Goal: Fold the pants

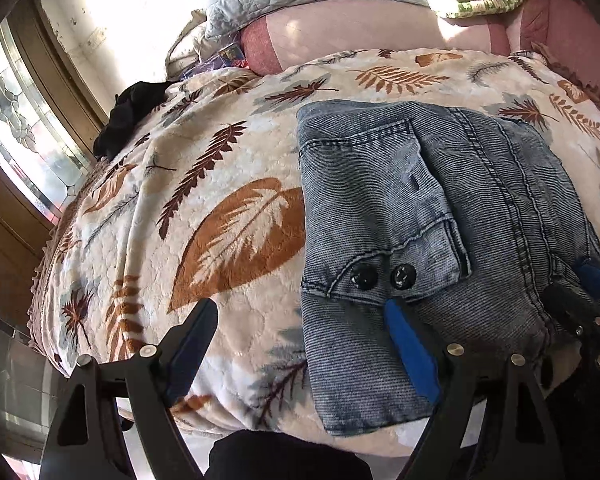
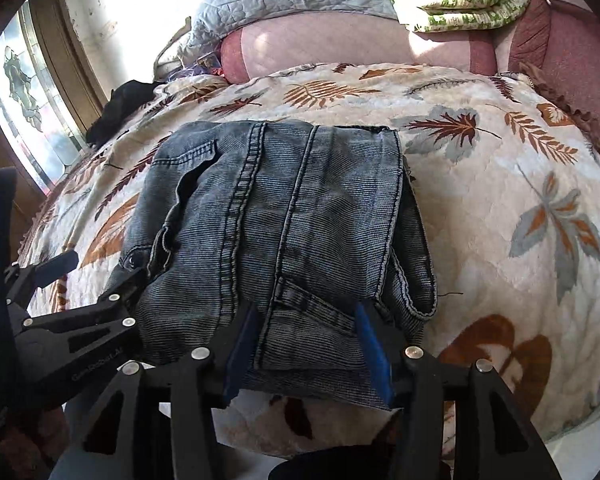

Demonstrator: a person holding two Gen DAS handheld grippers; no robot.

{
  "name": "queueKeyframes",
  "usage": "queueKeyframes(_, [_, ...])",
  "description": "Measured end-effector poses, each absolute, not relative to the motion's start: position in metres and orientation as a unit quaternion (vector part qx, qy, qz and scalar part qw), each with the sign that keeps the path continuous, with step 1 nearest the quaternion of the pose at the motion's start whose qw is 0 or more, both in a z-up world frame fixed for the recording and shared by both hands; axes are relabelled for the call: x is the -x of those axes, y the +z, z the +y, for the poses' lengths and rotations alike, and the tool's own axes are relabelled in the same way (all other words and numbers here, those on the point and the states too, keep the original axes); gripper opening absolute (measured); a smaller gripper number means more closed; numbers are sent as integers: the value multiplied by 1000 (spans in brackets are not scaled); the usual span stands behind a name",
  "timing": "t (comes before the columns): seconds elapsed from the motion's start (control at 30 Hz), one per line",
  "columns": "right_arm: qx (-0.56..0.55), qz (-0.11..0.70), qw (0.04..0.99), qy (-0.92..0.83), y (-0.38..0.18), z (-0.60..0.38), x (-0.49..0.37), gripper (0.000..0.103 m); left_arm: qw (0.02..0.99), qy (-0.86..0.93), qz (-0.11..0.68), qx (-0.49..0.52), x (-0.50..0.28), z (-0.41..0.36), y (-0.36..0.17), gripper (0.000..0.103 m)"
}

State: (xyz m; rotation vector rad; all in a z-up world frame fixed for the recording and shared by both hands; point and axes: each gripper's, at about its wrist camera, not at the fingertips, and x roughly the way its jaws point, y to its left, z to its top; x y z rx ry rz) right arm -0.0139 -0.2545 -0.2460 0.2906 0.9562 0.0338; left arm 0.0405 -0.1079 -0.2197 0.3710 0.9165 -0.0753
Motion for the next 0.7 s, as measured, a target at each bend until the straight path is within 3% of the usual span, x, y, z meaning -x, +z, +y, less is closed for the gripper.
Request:
queueKeyframes(0.27, [-159,432,888,9,-211,-271,43,55,912,-35,373,-165,-3,-102,-156,86])
queueKeyframes(0.47, [-182,368,912,3,-171,-285,70,63,937,-39,313,-148,24,-97,-106,86])
queueKeyframes(0.7, [-201,343,917,7,-156,-284,80,63,944,-47,298,-134,41,-91,-89,86])
